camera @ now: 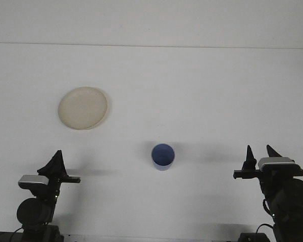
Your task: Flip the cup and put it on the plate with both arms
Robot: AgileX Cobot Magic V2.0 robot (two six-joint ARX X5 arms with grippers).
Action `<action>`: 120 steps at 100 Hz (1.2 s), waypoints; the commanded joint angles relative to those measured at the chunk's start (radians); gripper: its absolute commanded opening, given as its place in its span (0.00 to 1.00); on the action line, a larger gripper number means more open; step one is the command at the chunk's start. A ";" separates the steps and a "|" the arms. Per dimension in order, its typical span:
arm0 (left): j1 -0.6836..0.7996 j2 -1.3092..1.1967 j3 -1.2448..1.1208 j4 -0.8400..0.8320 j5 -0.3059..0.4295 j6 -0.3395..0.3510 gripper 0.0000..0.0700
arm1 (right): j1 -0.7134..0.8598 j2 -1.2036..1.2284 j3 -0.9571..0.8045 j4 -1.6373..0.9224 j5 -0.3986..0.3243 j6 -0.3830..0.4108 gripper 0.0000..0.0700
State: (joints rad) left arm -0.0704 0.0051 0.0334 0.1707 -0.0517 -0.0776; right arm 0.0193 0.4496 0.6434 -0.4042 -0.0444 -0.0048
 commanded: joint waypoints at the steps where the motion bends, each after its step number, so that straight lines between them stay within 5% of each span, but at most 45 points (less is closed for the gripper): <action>1: 0.000 -0.002 -0.019 0.011 -0.001 -0.006 0.02 | 0.001 -0.009 -0.037 0.087 -0.013 -0.010 0.54; 120: 0.000 -0.002 0.048 -0.024 -0.001 -0.048 0.02 | 0.001 -0.003 -0.101 0.240 -0.027 -0.011 0.54</action>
State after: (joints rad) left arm -0.0704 0.0051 0.0414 0.1371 -0.0517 -0.1001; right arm 0.0193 0.4450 0.5350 -0.1741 -0.0711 -0.0048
